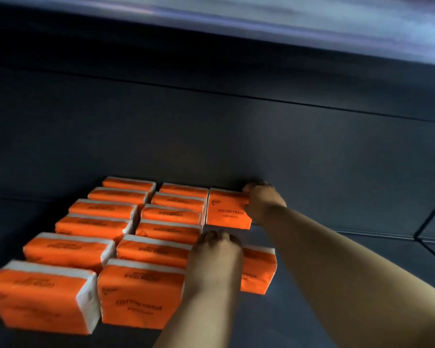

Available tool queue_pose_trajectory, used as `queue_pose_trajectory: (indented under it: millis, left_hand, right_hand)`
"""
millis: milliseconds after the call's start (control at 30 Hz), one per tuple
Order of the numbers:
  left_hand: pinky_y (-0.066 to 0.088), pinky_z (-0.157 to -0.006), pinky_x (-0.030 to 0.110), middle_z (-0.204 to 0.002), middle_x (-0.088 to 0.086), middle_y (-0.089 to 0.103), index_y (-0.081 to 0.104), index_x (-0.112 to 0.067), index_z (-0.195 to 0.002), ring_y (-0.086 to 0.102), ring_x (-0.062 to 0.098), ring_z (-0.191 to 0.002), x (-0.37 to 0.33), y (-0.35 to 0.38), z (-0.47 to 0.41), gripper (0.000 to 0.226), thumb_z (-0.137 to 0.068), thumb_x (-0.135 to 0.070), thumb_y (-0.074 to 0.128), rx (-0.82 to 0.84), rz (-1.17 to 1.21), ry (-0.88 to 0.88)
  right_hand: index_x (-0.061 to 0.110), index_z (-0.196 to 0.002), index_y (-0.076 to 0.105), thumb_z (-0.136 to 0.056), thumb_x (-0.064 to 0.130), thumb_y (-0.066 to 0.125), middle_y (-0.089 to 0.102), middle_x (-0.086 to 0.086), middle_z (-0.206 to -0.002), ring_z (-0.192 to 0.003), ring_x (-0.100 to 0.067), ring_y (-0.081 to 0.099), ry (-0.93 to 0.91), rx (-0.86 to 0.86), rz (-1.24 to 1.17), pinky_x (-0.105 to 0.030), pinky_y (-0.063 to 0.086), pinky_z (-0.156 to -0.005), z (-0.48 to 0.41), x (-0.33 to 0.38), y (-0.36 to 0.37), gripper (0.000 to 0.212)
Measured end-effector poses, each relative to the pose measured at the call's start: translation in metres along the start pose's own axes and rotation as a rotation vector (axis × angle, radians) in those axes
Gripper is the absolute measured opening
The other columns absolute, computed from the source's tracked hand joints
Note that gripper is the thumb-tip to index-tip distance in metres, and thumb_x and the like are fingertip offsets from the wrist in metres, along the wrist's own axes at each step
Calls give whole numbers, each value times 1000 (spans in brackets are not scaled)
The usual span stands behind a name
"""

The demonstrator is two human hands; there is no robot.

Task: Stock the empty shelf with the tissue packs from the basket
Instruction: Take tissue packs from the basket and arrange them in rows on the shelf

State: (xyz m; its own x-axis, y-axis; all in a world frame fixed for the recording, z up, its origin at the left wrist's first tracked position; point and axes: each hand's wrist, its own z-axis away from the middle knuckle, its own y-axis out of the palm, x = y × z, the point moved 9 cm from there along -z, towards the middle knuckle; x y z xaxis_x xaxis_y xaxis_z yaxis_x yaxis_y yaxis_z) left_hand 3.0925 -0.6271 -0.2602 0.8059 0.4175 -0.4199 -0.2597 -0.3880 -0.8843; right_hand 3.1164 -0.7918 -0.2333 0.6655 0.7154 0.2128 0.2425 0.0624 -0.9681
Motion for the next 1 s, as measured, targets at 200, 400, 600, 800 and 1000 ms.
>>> queue_pose_trajectory:
  millis: [200, 400, 600, 800, 1000]
  left_hand:
    - [48, -50, 18, -55, -2, 61, 70, -19, -57, 63, 16, -54, -16, -14, 13, 30, -63, -19, 40, -64, -364, 44]
    - [47, -82, 29, -105, 6, 60, 69, -11, -98, 58, 24, -102, -26, -30, -16, 21, -83, -12, 53, -102, -479, 94]
    - [31, -100, 13, -140, 12, 38, 43, -6, -136, 34, 28, -132, -10, -12, -81, 41, -97, -4, 30, 66, -508, 63]
    - [23, -110, 38, -149, 11, 31, 37, -11, -141, 27, 30, -137, -6, -6, -117, 42, -99, -14, 32, 135, -651, 66]
    - [29, -111, 40, -142, 16, 34, 44, -4, -134, 31, 33, -133, 11, -3, -115, 39, -97, -4, 32, 141, -509, -76]
  right_hand:
    - [26, -130, 50, -81, 16, 63, 45, -3, -136, -124, -25, 45, -36, 12, -70, -32, 43, -100, 4, -8, -9, 51]
    - [26, -130, 52, -82, 21, 65, 48, -2, -134, -121, -22, 50, -110, 68, -86, -29, 41, -101, 16, -10, -12, 50]
    - [23, -124, 56, -84, 17, 60, 54, -4, -127, -114, -22, 54, -148, 15, -100, -25, 43, -90, 20, -11, -30, 40]
    - [23, -122, 56, -87, 18, 56, 54, -4, -125, -111, -22, 55, -141, 26, -129, -24, 43, -83, 18, -25, -28, 36]
    - [22, -117, 57, -88, 17, 50, 56, -4, -119, -102, -23, 57, -132, 69, -162, -23, 44, -78, 19, -27, -13, 30]
